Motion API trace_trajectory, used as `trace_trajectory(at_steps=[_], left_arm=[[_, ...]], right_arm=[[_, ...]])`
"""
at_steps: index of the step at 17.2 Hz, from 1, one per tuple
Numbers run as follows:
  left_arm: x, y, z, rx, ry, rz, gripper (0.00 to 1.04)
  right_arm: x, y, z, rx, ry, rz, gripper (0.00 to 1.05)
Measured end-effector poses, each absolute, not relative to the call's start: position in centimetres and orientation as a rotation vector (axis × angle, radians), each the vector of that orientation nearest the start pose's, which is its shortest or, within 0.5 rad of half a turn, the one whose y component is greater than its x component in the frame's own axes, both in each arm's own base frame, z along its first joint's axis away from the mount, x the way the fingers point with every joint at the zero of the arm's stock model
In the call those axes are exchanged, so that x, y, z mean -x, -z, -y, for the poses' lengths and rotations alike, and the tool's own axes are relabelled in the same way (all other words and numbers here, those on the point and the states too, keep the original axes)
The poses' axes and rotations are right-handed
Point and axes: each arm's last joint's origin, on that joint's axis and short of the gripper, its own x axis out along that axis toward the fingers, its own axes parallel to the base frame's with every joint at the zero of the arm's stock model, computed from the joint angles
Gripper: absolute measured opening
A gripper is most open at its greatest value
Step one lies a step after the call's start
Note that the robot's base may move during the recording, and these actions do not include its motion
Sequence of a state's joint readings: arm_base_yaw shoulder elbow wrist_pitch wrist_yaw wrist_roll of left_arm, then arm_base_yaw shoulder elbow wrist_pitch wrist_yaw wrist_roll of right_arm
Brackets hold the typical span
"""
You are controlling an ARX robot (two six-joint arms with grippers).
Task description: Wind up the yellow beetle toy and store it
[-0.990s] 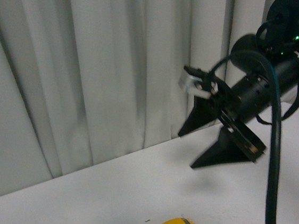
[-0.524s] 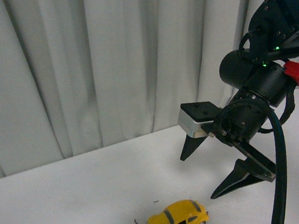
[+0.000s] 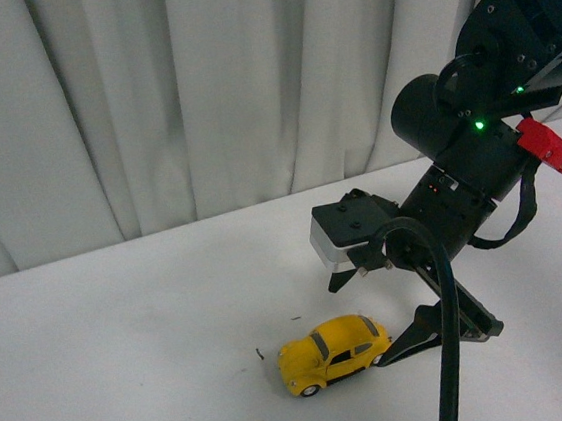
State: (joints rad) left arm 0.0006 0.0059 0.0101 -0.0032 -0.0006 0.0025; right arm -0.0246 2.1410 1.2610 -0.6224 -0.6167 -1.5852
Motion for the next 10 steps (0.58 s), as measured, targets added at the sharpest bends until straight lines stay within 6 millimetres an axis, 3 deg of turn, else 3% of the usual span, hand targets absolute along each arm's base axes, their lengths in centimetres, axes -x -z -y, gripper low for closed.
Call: trace_trajectory(at_steps=[3, 10], left_arm=[[-9.7, -16.6, 0.0, -0.002, -0.001, 0.001, 0.98], [-9.7, -16.6, 0.0, -0.002, -0.001, 0.001, 0.98]], right_arm=[[-37.4, -6.9, -3.2, 0.838, -1.412, -0.655, 0.98], [-36.7, -6.3, -3.6, 0.801, -1.409, -0.687, 0.98]])
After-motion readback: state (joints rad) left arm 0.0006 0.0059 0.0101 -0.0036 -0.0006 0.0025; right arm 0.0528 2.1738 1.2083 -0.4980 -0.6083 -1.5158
